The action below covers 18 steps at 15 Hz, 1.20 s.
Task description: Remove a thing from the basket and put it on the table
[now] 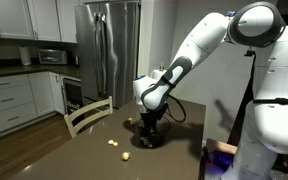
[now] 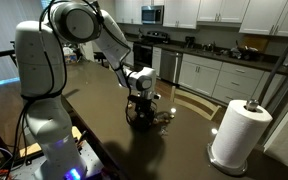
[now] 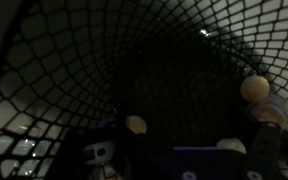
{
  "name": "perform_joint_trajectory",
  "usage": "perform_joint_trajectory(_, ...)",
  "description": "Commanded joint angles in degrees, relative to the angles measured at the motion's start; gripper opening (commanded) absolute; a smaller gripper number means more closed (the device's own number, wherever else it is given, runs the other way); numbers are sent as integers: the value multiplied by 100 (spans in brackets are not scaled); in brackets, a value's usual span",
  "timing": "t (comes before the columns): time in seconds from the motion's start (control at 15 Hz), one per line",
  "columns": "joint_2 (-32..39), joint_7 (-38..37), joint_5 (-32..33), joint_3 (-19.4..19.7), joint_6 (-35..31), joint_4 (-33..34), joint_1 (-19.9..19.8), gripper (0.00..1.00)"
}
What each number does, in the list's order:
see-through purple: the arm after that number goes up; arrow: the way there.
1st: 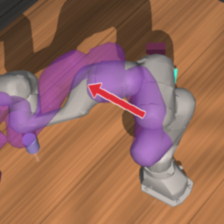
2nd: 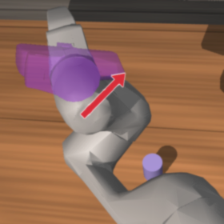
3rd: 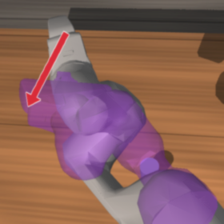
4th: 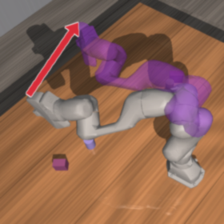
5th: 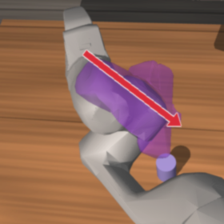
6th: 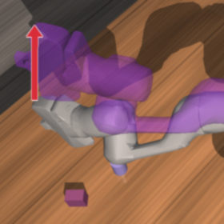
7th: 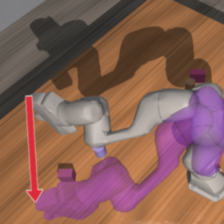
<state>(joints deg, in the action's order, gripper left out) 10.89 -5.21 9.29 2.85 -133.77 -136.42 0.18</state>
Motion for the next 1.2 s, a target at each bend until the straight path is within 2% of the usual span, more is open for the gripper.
perform_joint_trajectory(0.0, 27, -329, 518, 72, -145, 16, 63, 100)
perform_joint_trajectory(0.2, 28, -436, 766, 78, -185, 32, 61, 98)
perform_joint_trajectory(0.27, 27, -430, 789, 75, -188, 35, 54, 74)
perform_joint_trajectory(0.4, 14, -418, 833, 74, -178, 43, 49, 69)
perform_joint_trajectory(0.8, 8, -392, 910, 90, -141, 113, 35, 28)
perform_joint_trajectory(0.87, 8, -403, 917, 95, -142, 125, 36, 37)
perform_joint_trajectory(0.93, 7, -417, 945, 105, -145, 133, 38, 65)
perform_joint_trajectory(1.0, 11, -451, 1021, 125, -147, 147, 47, 63)
perform_joint_trajectory(1.13, 41, -551, 1236, 175, -150, 187, 54, 70)
